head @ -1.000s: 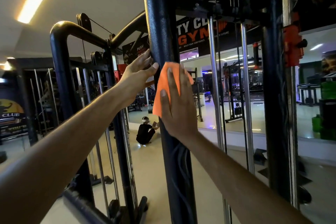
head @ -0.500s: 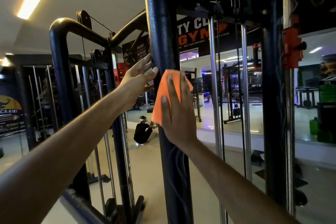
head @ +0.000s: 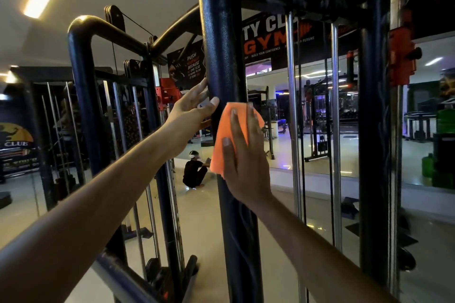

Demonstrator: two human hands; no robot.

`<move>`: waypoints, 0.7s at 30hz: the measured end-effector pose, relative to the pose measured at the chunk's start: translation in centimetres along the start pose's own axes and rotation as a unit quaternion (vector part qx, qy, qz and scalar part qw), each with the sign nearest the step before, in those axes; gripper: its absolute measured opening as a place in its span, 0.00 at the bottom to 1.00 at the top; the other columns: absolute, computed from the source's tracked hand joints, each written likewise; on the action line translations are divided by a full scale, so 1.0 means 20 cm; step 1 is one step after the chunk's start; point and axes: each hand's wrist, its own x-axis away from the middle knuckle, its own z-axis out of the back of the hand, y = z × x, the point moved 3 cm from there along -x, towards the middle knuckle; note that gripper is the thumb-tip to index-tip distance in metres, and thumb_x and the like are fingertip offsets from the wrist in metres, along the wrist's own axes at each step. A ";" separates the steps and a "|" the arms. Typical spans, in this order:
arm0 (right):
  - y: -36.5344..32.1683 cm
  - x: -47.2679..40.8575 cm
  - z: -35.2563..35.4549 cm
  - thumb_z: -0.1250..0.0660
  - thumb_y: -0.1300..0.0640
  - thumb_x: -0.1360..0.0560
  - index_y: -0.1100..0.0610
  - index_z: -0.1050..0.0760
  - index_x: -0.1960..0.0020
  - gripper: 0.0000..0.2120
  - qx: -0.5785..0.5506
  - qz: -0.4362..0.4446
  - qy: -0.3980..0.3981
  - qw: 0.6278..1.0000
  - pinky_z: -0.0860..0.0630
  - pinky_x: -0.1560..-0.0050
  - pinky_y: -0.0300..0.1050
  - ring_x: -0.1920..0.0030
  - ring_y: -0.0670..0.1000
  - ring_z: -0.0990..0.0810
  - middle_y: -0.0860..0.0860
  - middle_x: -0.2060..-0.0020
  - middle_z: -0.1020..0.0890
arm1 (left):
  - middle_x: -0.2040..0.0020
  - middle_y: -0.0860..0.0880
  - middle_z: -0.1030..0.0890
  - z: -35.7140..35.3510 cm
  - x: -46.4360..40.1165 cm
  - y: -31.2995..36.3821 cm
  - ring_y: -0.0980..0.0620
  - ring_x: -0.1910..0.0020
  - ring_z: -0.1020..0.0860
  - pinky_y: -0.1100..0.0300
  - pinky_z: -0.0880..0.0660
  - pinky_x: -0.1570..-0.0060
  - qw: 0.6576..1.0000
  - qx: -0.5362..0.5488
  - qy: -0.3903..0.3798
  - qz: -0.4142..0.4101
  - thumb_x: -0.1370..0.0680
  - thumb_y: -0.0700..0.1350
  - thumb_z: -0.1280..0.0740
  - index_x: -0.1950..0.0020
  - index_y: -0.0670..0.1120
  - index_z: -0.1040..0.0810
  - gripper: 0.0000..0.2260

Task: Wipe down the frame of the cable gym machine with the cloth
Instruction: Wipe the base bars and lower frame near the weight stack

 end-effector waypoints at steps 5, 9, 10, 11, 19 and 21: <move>0.09 0.51 -0.10 0.51 0.42 0.09 0.49 0.51 0.11 0.29 0.035 -0.024 -0.021 0.999 0.28 0.25 0.71 0.12 0.59 0.53 0.52 0.11 0.56 | 0.28 0.61 0.21 -0.04 0.11 -0.12 0.61 0.32 0.22 0.52 0.25 0.32 0.999 -0.002 -0.015 0.032 0.14 0.47 0.32 0.16 0.62 0.36 0.28; 0.05 0.26 -0.05 0.50 0.43 0.10 0.50 0.50 0.11 0.30 0.010 -0.013 -0.015 1.000 0.29 0.24 0.71 0.12 0.58 0.53 0.52 0.11 0.57 | 0.33 0.66 0.18 -0.06 0.13 -0.13 0.62 0.33 0.20 0.49 0.25 0.30 0.999 -0.010 -0.012 0.044 0.13 0.48 0.34 0.16 0.62 0.36 0.27; 0.03 0.16 -0.03 0.50 0.43 0.10 0.51 0.49 0.11 0.30 0.000 -0.013 -0.010 1.000 0.29 0.24 0.70 0.12 0.58 0.52 0.52 0.11 0.56 | 0.36 0.68 0.17 -0.06 0.13 -0.13 0.62 0.33 0.20 0.49 0.25 0.30 0.999 -0.008 -0.010 0.044 0.13 0.47 0.34 0.16 0.61 0.36 0.26; 0.01 0.06 -0.01 0.50 0.43 0.10 0.51 0.49 0.11 0.30 -0.002 -0.011 -0.004 1.000 0.29 0.23 0.69 0.12 0.58 0.51 0.52 0.11 0.55 | 0.39 0.69 0.16 -0.07 0.13 -0.12 0.61 0.33 0.20 0.49 0.25 0.30 0.999 -0.008 -0.006 0.043 0.13 0.47 0.34 0.16 0.61 0.35 0.26; 0.10 0.62 -0.11 0.48 0.46 0.10 0.53 0.47 0.11 0.29 0.037 -0.037 -0.024 0.998 0.31 0.23 0.71 0.12 0.61 0.52 0.56 0.11 0.54 | 0.30 0.61 0.18 -0.09 0.20 -0.20 0.59 0.30 0.21 0.53 0.23 0.31 0.998 -0.006 -0.023 0.052 0.12 0.45 0.36 0.14 0.58 0.39 0.27; 0.13 0.76 -0.12 0.48 0.44 0.10 0.52 0.47 0.12 0.29 0.034 -0.039 -0.043 0.998 0.29 0.25 0.72 0.12 0.62 0.52 0.56 0.11 0.54 | 0.29 0.60 0.19 -0.10 0.23 -0.23 0.58 0.29 0.21 0.53 0.24 0.30 0.998 -0.005 -0.025 0.056 0.12 0.44 0.36 0.14 0.58 0.39 0.27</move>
